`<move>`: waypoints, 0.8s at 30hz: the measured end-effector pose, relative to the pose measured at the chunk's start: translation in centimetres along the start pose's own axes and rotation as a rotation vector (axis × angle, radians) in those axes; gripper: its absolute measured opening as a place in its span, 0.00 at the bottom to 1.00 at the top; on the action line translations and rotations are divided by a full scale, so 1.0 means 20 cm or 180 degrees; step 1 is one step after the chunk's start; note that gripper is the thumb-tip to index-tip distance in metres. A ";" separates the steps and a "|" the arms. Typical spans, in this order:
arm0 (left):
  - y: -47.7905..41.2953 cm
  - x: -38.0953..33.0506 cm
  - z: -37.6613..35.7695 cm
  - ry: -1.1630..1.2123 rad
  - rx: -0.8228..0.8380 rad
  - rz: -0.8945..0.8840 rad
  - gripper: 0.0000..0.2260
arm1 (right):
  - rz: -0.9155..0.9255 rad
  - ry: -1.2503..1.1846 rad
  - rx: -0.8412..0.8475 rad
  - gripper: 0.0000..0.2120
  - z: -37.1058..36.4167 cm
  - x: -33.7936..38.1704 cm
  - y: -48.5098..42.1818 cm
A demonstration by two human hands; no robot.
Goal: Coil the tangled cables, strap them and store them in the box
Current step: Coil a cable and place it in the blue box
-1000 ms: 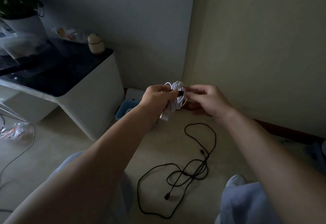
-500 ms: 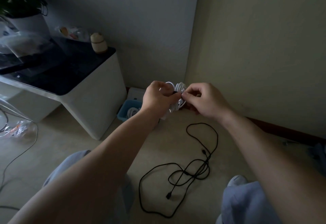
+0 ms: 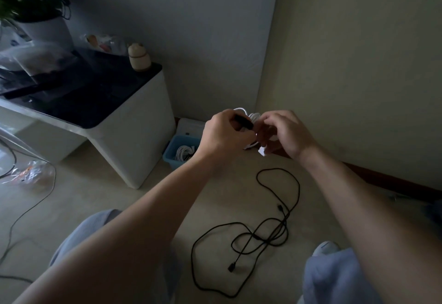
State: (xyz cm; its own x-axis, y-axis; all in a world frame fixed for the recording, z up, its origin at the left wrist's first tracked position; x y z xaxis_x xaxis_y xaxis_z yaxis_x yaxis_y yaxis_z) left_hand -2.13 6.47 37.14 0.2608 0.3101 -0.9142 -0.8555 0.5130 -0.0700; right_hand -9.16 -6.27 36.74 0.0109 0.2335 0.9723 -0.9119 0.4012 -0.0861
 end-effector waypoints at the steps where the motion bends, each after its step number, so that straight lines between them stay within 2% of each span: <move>1: -0.01 0.01 0.00 0.0017 0.0004 0.0010 0.04 | 0.0057 0.0174 -0.0014 0.13 0.00 0.00 -0.01; 4: -0.04 0.06 0.01 0.0121 0.0021 0.0173 0.02 | 0.0200 0.0523 -0.0105 0.16 -0.01 -0.03 -0.05; 7: -0.10 0.13 0.02 0.0081 -0.0100 0.0331 0.08 | 0.0107 0.0370 -0.0109 0.17 -0.03 -0.09 -0.11; 10: -0.13 0.19 0.04 0.0105 -0.0291 0.0546 0.05 | -0.0132 0.0195 -0.0201 0.17 -0.06 -0.17 -0.16; 15: -0.16 0.30 0.10 0.0325 -0.0632 0.0935 0.03 | -0.0416 -0.0497 -0.0467 0.09 -0.18 -0.29 -0.26; 17: -0.19 0.35 0.14 0.0444 -0.0742 0.1052 0.06 | -0.0490 -0.0630 -0.0529 0.06 -0.22 -0.31 -0.29; 21: -0.26 0.42 0.16 0.0837 -0.0611 0.1254 0.05 | -0.0663 -0.1083 -0.0340 0.02 -0.29 -0.35 -0.37; 24: -0.33 0.48 0.17 0.0958 -0.0519 0.1442 0.10 | -0.0738 -0.0962 -0.0267 0.09 -0.32 -0.39 -0.43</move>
State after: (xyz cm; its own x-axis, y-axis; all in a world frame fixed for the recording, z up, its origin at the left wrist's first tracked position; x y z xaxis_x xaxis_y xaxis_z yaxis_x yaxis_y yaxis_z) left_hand 7.62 8.75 30.10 -0.2669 0.2162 -0.9392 -0.9166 0.2442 0.3167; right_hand 1.23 -5.78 28.57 0.0799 -0.1384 0.9872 -0.8626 0.4867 0.1381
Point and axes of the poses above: each hand's wrist, its own y-axis away from the middle knuckle, its own z-axis out of the back of the hand, x = y × z, the point moved 9 cm from there along -y, towards the middle knuckle, and after that the axes turned 6 degrees about z, right-handed, at the moved point
